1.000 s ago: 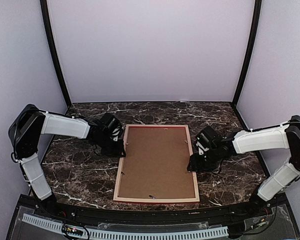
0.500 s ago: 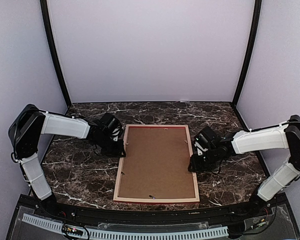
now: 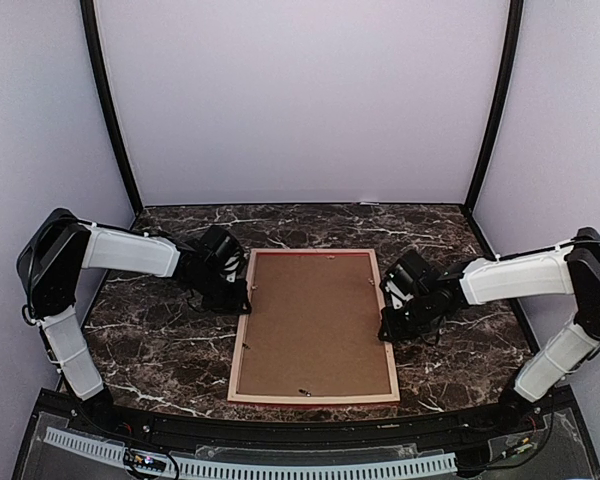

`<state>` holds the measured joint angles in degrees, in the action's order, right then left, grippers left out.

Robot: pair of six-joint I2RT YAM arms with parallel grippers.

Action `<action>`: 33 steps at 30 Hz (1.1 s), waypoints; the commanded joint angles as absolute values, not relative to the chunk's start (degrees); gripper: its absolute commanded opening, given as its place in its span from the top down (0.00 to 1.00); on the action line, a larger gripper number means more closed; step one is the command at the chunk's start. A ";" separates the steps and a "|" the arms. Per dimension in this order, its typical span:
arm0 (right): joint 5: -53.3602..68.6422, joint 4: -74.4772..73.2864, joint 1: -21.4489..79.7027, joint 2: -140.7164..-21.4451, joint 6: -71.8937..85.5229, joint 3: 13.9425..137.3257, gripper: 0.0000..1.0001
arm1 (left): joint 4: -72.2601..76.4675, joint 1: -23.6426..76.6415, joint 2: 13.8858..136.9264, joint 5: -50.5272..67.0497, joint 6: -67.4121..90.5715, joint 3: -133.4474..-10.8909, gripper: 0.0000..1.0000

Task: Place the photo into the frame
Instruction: Press the fastener onto the backboard.

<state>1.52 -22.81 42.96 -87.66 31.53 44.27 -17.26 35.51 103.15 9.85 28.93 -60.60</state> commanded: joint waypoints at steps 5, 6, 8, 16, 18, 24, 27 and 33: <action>3.71 -21.61 41.39 -91.08 28.28 45.60 0.78 | -19.14 35.77 102.45 10.25 27.68 -59.32 0.76; 5.08 -20.97 41.20 -90.98 28.46 45.61 0.74 | -19.10 35.77 102.38 10.22 27.68 -59.21 0.75; 6.61 -20.22 40.57 -90.83 28.99 45.68 0.65 | -18.88 35.75 102.11 10.17 27.87 -58.97 0.75; 9.71 -18.39 36.52 -91.98 32.01 46.91 0.53 | -18.02 35.77 101.26 10.60 28.82 -58.25 0.75; 10.05 -18.30 35.94 -92.99 32.09 47.69 0.54 | -17.87 35.77 101.08 10.80 28.97 -58.16 0.74; 8.55 -19.72 35.56 -96.59 29.82 50.47 0.72 | -16.74 35.77 99.52 11.82 29.31 -57.27 0.65; 2.95 -22.60 35.40 -99.34 26.48 53.68 0.81 | -16.08 35.77 97.59 12.06 28.91 -56.88 0.51; 0.27 -24.55 33.13 -103.39 17.95 59.50 0.90 | -18.74 35.69 93.25 8.23 24.17 -58.64 0.14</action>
